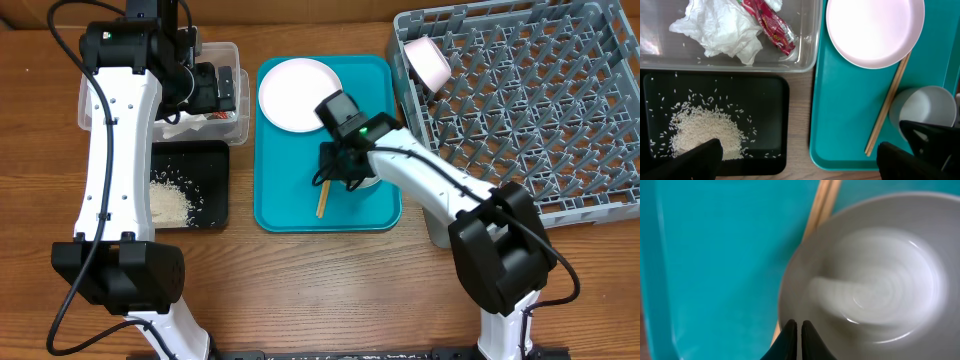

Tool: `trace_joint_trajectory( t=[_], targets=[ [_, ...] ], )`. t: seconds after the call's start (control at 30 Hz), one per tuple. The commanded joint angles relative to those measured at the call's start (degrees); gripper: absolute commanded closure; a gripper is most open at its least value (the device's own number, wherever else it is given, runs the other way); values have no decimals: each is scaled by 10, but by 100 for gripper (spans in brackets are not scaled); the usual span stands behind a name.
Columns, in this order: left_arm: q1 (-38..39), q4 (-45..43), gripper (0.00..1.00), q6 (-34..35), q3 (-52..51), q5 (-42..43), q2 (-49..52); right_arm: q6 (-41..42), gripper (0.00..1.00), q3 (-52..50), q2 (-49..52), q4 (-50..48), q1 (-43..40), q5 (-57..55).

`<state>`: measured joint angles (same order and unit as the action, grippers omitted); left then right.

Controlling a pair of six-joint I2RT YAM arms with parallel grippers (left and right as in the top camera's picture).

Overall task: Sort waste into correct bins and load items into the dishwasher
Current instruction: 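Grasp the rim of the white bowl with the right gripper, then lift the white bowl and carry it right into the dish rack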

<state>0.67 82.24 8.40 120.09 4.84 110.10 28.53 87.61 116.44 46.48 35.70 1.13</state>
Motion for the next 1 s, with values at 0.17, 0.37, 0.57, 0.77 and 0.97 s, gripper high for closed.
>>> trace_joint_trajectory(
  t=[0.17,0.37,0.57,0.77,0.97],
  targets=[
    [2,-2,0,-11,5,-4,-3,-44,91,10,5,-6,12,75],
    [2,-2,0,-11,5,-4,-3,-43,66,60,-19,65,-10,45],
    [2,-2,0,-11,5,-4,-3,-43,51,79,-56,129,-60,17],
    [2,-2,0,-11,5,-4,-3,-46,51,45,-48,138,-95,17],
    [2,-2,0,-11,5,-4,-3,-45,57,-10,-25,101,-94,31]
  ],
)
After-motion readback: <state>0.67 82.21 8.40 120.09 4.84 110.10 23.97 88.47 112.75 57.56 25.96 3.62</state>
